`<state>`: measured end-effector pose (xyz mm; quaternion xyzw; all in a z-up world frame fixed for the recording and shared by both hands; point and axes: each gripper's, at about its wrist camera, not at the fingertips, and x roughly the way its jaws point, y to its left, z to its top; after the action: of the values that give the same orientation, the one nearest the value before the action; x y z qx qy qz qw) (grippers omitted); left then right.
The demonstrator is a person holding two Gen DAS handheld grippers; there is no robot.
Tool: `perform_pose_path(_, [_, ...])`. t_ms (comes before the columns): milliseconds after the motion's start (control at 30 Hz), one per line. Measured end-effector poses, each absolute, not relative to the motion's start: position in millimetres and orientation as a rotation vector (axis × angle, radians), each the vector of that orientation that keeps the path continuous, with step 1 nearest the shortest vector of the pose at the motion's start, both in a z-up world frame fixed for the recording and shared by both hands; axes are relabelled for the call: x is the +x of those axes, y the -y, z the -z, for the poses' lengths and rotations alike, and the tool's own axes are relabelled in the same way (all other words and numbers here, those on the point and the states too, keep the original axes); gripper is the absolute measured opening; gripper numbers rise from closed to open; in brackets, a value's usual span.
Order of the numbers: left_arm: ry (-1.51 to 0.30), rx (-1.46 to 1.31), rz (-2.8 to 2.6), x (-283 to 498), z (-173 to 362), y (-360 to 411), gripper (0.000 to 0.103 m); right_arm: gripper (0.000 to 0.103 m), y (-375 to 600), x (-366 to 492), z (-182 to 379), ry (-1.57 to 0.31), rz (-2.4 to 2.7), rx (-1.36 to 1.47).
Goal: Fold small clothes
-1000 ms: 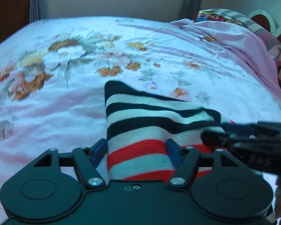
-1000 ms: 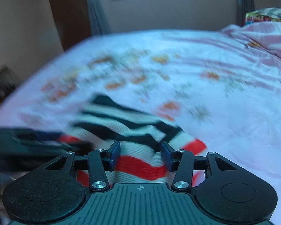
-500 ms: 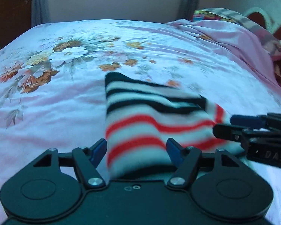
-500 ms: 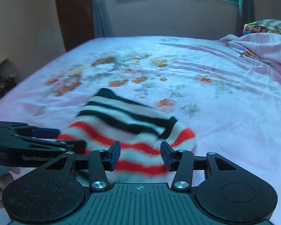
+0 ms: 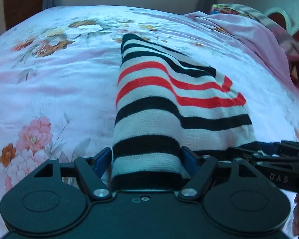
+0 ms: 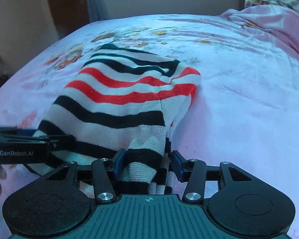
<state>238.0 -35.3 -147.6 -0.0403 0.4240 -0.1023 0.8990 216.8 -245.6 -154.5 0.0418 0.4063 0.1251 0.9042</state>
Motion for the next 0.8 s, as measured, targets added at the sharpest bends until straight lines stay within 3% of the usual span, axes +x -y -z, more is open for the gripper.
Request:
perform_pose_path(200, [-0.839, -0.035, 0.219, 220.4, 133.0, 36.5, 0.07, 0.048, 237.3, 186.0, 124.2, -0.723, -0.248, 0.025])
perform_pose_path(333, [-0.874, -0.05, 0.2, 218.0, 142.6, 37.0, 0.072, 0.048, 235.7, 190.2, 142.6, -0.813, -0.213, 0.015])
perform_pose_path(600, [-0.87, -0.042, 0.188, 206.3, 133.6, 39.4, 0.071, 0.049, 254.2, 180.8, 129.2, -0.807, -0.185, 0.175])
perform_pose_path(767, [-0.88, -0.051, 0.165, 200.8, 128.6, 40.7, 0.071, 0.052, 255.0, 178.4, 129.4, -0.852, -0.173, 0.194])
perform_pose_path(800, [-0.872, -0.041, 0.165, 198.2, 125.6, 41.5, 0.071, 0.057, 256.0, 176.4, 127.8, -0.844, -0.174, 0.204])
